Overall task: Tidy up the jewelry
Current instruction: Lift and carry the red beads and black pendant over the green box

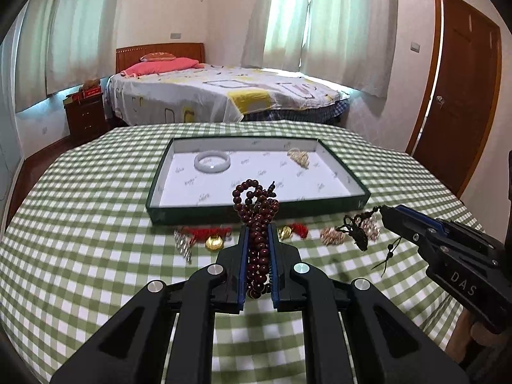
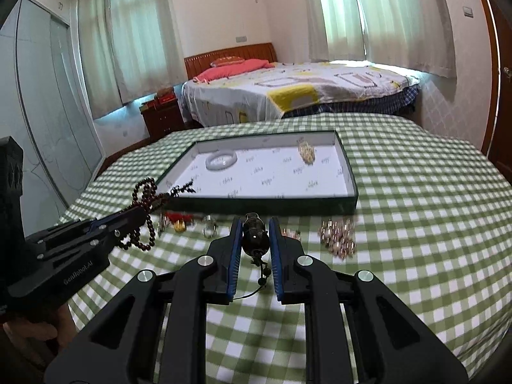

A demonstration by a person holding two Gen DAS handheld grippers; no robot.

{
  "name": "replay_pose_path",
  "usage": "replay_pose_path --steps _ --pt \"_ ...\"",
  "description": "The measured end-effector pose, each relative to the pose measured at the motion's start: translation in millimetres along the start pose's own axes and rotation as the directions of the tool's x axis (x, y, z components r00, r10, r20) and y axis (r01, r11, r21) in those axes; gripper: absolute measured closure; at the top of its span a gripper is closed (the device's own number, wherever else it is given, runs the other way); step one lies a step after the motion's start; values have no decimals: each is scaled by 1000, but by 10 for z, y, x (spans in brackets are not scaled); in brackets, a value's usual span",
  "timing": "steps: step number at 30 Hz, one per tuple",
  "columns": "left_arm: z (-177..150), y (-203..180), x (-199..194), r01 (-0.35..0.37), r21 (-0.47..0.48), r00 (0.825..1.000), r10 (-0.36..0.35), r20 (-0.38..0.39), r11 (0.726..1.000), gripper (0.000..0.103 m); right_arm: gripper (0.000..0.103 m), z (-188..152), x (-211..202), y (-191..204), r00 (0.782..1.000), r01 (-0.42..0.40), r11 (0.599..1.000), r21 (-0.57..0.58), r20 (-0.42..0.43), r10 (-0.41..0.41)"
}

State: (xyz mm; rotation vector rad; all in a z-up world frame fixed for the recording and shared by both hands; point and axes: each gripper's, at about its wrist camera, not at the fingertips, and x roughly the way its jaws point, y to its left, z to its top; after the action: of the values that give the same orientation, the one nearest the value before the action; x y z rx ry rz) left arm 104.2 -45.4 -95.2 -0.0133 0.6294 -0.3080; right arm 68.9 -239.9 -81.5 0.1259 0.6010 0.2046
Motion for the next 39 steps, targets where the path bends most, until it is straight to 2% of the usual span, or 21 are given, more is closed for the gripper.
replay_pose_path --steps 7,16,24,30,36,39 --pt "281 -67 137 28 5 999 -29 26 1000 91 86 356 112 -35 999 3 1000 -4 54 -2" --pt "708 -117 645 38 33 998 -39 45 999 91 86 844 667 -128 997 3 1000 -13 74 -2" --pt "994 46 1405 32 -26 998 -33 -52 999 91 86 1076 1493 -274 1000 -3 1000 -15 -4 3" --pt "1122 110 1862 11 -39 992 -16 -124 999 91 86 1184 1964 -358 997 -3 1000 -18 -72 2" --pt "1121 195 2199 4 -88 969 -26 -244 996 91 86 1176 2303 -467 984 -13 1000 16 -177 15" --pt "1099 197 2259 -5 -89 963 -19 -268 996 90 86 1141 2378 -479 977 -16 1000 19 -211 19"
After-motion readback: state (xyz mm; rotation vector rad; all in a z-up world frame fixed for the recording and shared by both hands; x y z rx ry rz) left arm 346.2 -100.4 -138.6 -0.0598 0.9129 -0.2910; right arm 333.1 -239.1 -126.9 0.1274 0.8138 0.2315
